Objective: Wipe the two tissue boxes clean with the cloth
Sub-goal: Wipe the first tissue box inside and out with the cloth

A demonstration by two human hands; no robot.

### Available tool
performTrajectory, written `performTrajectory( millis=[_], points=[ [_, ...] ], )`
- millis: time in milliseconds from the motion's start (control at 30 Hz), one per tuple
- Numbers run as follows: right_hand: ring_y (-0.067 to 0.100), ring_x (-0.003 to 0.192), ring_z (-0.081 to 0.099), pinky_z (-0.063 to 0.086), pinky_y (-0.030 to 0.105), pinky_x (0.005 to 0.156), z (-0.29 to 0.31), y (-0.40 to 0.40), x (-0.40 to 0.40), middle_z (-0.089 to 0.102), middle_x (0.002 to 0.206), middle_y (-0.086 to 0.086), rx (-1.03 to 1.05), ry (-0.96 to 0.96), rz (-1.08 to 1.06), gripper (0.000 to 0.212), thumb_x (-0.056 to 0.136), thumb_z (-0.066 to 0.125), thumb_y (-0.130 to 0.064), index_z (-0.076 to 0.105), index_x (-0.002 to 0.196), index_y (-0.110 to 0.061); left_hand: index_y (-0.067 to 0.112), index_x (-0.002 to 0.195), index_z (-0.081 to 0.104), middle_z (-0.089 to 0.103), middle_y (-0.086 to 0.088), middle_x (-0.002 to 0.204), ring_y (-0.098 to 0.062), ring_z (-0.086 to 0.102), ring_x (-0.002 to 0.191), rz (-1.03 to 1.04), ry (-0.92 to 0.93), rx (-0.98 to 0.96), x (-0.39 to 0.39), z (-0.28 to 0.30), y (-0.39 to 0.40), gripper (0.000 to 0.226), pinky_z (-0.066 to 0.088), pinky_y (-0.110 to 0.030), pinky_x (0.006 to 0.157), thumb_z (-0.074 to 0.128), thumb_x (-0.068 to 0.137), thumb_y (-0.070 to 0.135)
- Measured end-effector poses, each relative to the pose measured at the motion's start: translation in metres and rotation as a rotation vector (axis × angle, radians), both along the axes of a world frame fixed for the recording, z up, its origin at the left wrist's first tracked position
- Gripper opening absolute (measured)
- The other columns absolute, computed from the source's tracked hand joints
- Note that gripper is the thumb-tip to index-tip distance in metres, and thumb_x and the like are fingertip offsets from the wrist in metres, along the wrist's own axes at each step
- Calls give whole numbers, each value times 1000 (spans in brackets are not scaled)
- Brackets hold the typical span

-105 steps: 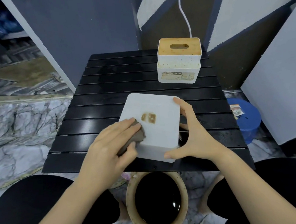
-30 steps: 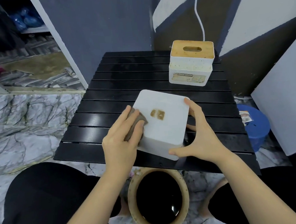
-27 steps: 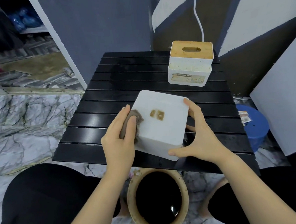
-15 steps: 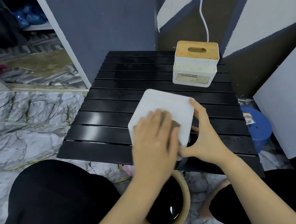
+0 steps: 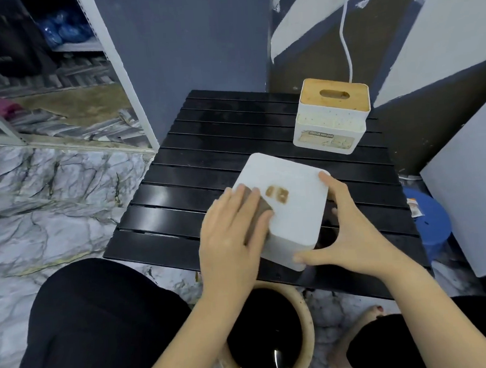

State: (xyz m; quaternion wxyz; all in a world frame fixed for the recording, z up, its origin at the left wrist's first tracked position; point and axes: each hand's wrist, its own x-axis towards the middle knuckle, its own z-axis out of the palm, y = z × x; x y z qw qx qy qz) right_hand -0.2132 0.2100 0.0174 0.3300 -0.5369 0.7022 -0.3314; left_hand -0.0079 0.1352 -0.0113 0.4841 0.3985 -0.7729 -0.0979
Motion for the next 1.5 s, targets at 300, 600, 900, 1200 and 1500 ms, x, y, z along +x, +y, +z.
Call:
performTrajectory(
  millis=[300,600,900,1200,1500],
  points=[
    [16,157,-24,-14,50,127,41,-52,61,-20,172,3,118,625,59,101,89,9,-79,-1,164,-13,25,125,69,72,16,123,1,62,122,-70,959,843,7,22,9,30,48,-17,99,45,108,29],
    [26,161,-8,-4,55,127,15,-64,67,-6,174,10,105,903,20,98,88,-11,-69,-1,164,-8,30,100,78,77,1,107,-10,69,101,-210,556,1227,13,25,-52,39,51,-28,95,48,101,55],
    [25,161,-6,-3,54,127,17,-65,68,-3,174,8,82,879,10,94,91,-8,-67,2,164,-9,25,72,77,72,5,74,-11,66,74,-341,534,1374,-33,56,-115,35,53,-24,74,63,98,43],
    [29,161,6,5,56,127,14,-66,70,9,173,12,48,887,-42,91,96,-2,-65,12,164,-7,23,95,79,80,-1,94,-15,75,85,-323,704,1340,1,34,-74,30,57,-33,84,54,102,39],
    [11,158,-18,-14,44,128,27,-66,47,-15,173,-4,56,777,233,89,96,6,-73,-4,166,-19,25,108,74,75,15,88,-5,67,88,-51,791,994,8,17,8,28,50,-27,83,48,106,35]
  ],
)
